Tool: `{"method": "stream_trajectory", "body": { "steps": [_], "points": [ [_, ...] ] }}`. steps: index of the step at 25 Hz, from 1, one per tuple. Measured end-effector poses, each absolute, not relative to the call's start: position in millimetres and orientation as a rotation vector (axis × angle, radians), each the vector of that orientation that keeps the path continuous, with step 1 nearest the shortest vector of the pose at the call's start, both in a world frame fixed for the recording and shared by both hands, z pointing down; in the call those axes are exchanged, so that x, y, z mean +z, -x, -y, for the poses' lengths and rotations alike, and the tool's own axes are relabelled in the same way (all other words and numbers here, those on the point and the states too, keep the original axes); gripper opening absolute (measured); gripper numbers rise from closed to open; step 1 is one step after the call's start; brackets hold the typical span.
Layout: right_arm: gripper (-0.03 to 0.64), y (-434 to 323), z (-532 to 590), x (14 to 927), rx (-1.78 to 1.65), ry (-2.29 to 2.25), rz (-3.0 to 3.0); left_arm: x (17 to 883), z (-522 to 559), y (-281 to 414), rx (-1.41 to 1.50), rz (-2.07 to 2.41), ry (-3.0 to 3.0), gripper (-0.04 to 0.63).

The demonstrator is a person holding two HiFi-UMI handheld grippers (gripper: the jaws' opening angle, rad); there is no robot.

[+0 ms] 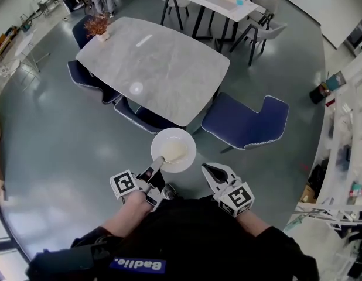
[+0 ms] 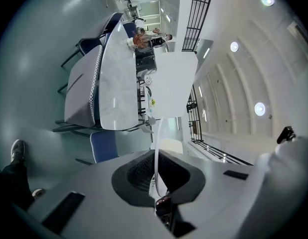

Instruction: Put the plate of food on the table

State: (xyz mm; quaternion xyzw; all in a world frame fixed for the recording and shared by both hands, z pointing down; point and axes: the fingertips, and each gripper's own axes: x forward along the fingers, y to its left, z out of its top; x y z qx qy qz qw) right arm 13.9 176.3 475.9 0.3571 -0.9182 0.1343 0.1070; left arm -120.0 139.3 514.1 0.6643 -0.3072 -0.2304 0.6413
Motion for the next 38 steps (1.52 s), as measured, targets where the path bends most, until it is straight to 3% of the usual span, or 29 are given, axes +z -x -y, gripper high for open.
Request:
{"method": "stream_trajectory", "body": {
  "steps": [38],
  "points": [
    [0.011,-64.4,80.4,480.3,0.398,-0.704,2.834,536.1,95.4,95.5,-0.649,0.995,-1.370,0.018]
  ]
}}
